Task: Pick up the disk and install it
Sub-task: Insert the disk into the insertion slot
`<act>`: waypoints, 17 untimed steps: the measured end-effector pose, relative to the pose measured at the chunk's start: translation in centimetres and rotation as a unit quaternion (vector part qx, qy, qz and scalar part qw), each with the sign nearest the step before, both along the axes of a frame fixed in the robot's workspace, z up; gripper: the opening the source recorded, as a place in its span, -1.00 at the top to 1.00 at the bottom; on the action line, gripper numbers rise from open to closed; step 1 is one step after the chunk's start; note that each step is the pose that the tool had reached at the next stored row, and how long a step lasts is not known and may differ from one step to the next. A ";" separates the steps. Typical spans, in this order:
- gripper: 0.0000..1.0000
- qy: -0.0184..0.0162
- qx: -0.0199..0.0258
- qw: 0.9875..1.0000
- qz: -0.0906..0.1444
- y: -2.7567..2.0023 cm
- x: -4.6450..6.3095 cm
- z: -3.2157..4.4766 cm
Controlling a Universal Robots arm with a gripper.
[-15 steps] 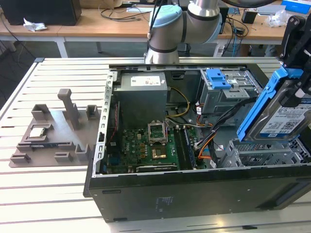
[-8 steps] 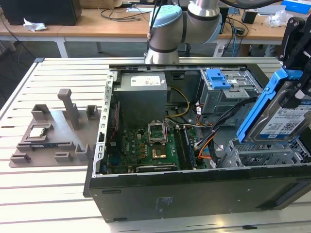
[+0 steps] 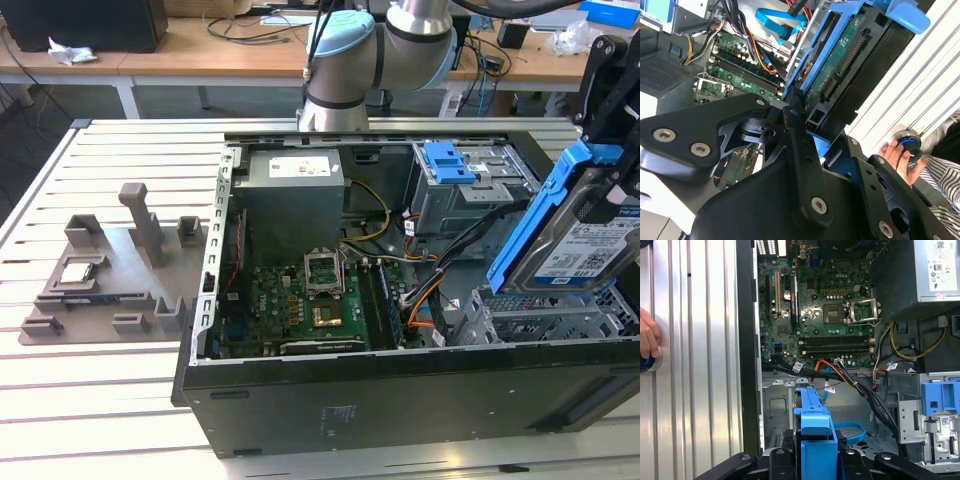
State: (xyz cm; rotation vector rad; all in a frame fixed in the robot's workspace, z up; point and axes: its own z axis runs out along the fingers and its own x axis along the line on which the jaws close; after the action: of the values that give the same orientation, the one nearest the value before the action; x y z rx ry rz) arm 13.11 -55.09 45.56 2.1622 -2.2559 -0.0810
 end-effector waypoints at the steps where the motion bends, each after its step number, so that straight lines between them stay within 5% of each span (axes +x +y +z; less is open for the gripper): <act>1: 0.26 0.000 0.000 1.000 0.000 0.00 0.0 -0.03; 17: 0.26 0.000 0.000 1.000 0.001 0.08 -0.1 -1.38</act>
State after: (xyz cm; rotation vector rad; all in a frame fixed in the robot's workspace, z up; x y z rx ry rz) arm 13.01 -55.00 44.18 2.1637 -2.2544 -0.0812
